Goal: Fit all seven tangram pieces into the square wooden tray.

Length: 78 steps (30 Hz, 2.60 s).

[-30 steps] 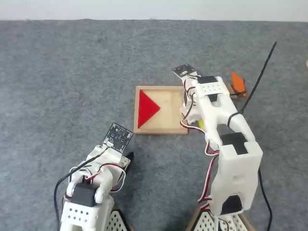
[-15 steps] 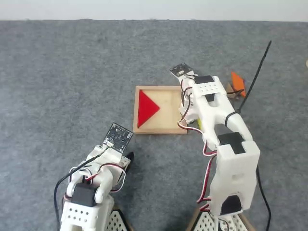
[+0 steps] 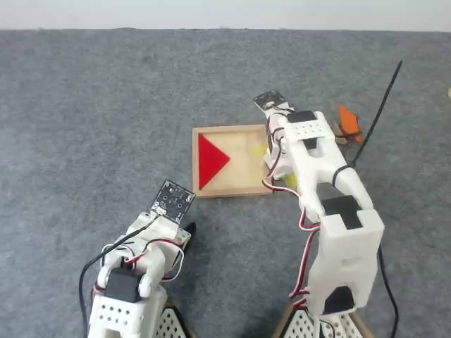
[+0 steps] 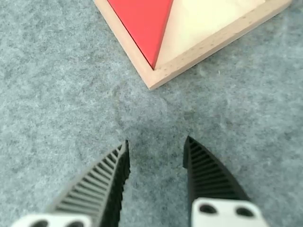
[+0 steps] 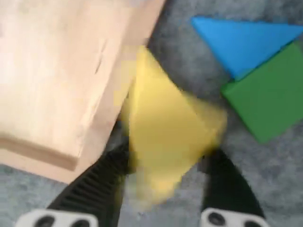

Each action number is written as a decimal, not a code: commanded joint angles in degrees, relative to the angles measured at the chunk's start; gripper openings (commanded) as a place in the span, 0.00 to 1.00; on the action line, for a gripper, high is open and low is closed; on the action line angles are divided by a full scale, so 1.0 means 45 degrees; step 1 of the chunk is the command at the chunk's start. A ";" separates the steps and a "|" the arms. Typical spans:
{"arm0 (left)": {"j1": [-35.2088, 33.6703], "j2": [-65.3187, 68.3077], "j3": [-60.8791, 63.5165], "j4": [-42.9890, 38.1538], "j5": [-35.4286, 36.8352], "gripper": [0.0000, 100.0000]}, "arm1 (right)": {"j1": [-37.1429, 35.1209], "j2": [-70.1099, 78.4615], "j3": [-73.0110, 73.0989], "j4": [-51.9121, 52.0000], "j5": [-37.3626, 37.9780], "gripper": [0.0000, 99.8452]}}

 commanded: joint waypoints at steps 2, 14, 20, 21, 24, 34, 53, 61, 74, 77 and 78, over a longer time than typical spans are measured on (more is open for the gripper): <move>0.0078 -0.0254 -0.0166 0.0078 0.0098 0.18 | 0.1514 0.0029 0.0332 0.0850 -0.0078 0.15; 0.0078 -0.0254 -0.0166 0.0078 0.0098 0.18 | 0.3038 -0.3878 0.2911 0.0908 0.0860 0.15; 0.0078 -0.0254 -0.0166 0.0078 0.0098 0.18 | 0.1963 -0.5871 0.2676 0.0049 0.0586 0.19; 0.0078 -0.0254 -0.0166 0.0078 0.0098 0.18 | 0.1709 -0.5910 0.2559 -0.0440 0.0234 0.21; 0.0078 -0.0254 -0.0166 0.0078 0.0098 0.18 | 0.0850 -0.5734 0.2364 -0.1924 -0.0801 0.30; 0.0078 -0.0254 -0.0166 0.0078 0.0098 0.18 | 0.1045 -0.2784 0.1094 -0.2628 -0.3458 0.44; 0.0078 -0.0254 -0.0166 0.0078 0.0098 0.18 | 0.1807 0.1045 -0.1407 0.0342 -0.2969 0.44; 0.0078 -0.0254 -0.0166 0.0078 0.0098 0.18 | -0.0420 0.1377 -0.2129 0.0596 -0.2657 0.44; 0.0078 -0.0254 -0.0166 0.0078 0.0098 0.18 | -0.1612 0.1319 -0.2696 0.0615 -0.2579 0.44; 0.0078 -0.0254 -0.0166 0.0078 0.0098 0.18 | -0.1709 0.1280 -0.2696 0.0635 -0.2579 0.44; 0.0078 -0.0254 -0.0166 0.0078 0.0098 0.18 | -0.1729 0.1201 -0.2696 0.0654 -0.2579 0.44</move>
